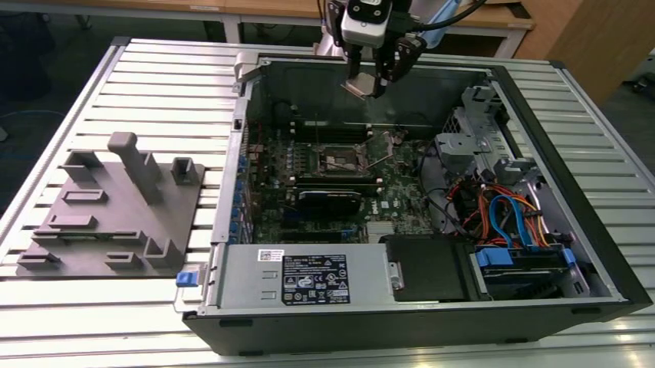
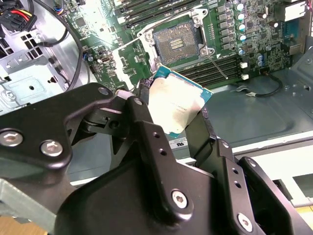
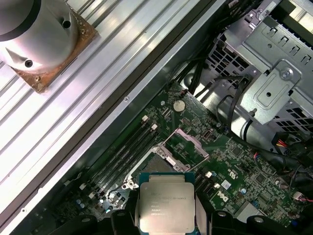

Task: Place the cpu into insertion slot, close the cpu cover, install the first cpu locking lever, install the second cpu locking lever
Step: 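Place the cpu into insertion slot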

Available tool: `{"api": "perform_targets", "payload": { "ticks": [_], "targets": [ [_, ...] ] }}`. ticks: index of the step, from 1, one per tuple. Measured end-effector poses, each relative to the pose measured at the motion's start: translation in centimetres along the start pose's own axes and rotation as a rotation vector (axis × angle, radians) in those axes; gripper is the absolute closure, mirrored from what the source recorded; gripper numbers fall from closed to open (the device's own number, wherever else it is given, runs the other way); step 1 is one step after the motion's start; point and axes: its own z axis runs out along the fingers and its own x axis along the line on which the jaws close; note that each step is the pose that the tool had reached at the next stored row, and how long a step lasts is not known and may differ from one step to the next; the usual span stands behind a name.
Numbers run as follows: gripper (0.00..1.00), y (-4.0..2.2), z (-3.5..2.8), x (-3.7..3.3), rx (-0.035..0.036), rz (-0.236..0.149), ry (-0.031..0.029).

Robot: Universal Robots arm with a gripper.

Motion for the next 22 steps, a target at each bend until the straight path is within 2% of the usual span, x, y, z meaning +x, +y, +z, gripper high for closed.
{"api": "perform_targets", "payload": {
  "ticks": [7,22],
  "targets": [
    [0.46,0.0,0.0,0.0,-0.0002,0.009,-0.0007],
    [0.46,0.0,0.01,0.0,-0.0009,0.055,-0.0046]
  ]
}}
